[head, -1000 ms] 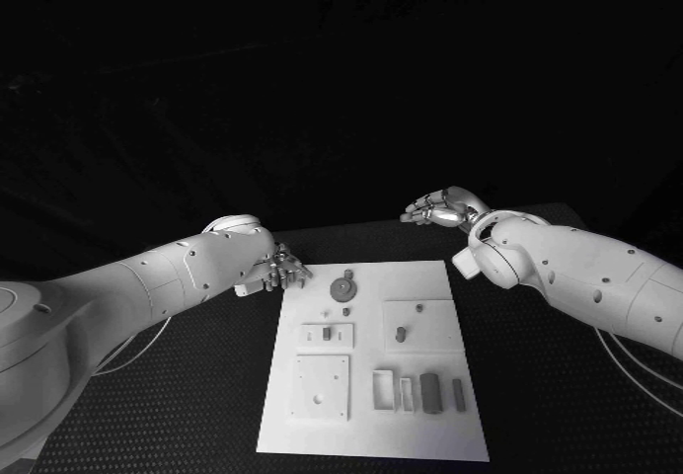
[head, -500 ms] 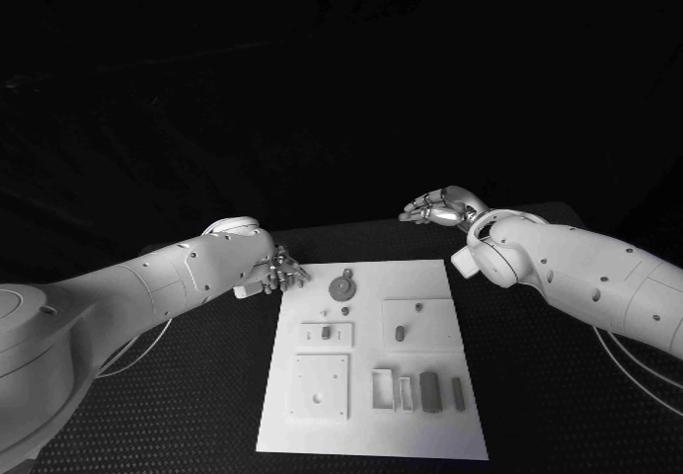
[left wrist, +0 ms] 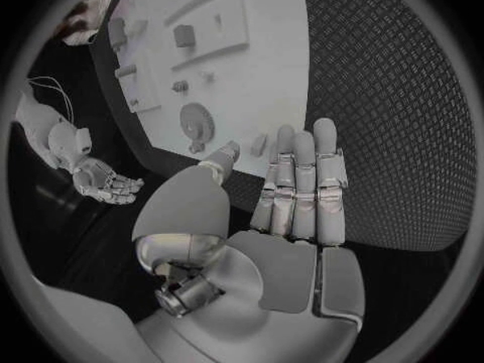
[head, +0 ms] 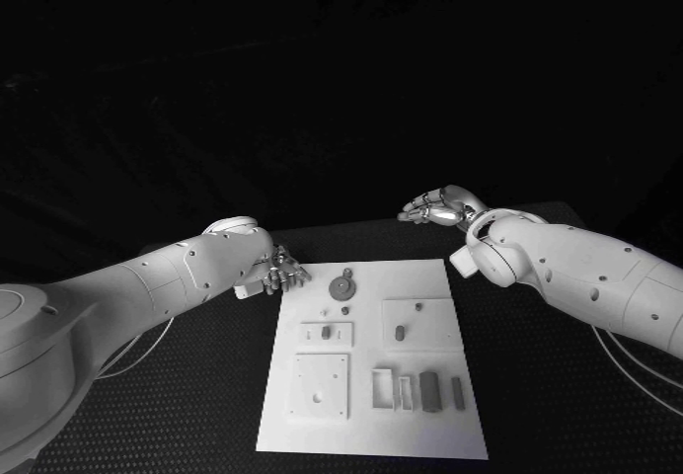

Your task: Assemble the parts on the task board

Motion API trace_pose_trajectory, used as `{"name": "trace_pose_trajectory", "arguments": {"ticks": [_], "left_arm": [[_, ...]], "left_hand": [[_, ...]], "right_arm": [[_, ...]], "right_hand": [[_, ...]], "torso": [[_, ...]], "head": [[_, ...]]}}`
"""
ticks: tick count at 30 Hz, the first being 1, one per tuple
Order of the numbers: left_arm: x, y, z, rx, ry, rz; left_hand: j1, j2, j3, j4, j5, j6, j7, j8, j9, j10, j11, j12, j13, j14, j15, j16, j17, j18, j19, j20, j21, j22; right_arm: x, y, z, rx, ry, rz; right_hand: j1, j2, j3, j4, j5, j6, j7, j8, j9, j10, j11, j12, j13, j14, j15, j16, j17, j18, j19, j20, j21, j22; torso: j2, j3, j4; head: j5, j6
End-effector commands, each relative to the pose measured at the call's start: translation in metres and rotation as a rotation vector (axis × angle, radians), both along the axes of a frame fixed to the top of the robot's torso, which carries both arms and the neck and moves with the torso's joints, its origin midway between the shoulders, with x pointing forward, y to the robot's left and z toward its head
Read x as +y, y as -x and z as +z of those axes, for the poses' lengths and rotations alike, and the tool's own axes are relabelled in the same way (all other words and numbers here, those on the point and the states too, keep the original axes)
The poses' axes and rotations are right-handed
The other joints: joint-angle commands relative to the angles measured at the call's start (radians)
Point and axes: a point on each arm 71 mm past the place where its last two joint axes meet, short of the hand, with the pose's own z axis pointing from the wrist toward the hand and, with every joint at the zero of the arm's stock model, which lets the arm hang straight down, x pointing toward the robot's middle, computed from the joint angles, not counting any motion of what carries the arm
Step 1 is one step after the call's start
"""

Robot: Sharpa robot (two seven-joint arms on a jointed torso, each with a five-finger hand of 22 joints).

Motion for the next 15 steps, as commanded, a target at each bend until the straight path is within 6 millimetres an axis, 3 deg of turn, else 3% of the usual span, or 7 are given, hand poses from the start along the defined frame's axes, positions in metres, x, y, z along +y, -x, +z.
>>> {"name": "trace_pose_trajectory", "arguments": {"ticks": [1,15], "left_arm": [[-0.0027,0.0001,-0.0006,0.015,0.034,-0.003],[-0.002,-0.0011,-0.0002,0.005,0.035,0.007]], "left_hand": [[0.011,0.007,-0.002,-0.013,0.005,0.001,0.002,0.004,-0.003,0.005,0.003,-0.007,0.001,-0.001,-0.004,-0.008,0.003,0.022,-0.001,-0.003,-0.006,0.001],[0.039,0.02,0.002,-0.048,-0.001,-0.003,0.005,0.004,-0.013,0.001,0.006,-0.013,0.002,-0.003,-0.001,-0.018,0.009,0.02,-0.003,0.0,-0.015,0.002]], "right_arm": [[0.0021,0.0002,0.0004,-0.005,0.003,0.011],[0.0021,0.0003,0.0004,-0.005,0.003,0.011]], "right_hand": [[0.0,0.005,-0.005,-0.001,-0.002,-0.007,0.046,0.006,-0.001,-0.002,0.005,-0.001,-0.001,-0.007,0.001,0.0,-0.001,-0.009,-0.004,-0.001,-0.006,0.002],[-0.001,0.005,-0.005,0.0,-0.002,-0.007,0.046,0.007,-0.002,-0.001,0.005,-0.001,-0.003,-0.009,0.002,0.0,-0.001,-0.01,-0.005,0.0,-0.007,0.003]], "torso": [[0.0,0.0012,-0.0017],[0.0,0.0005,0.0003]], "head": [[0.0,0.001],[-0.002,0.0]]}}
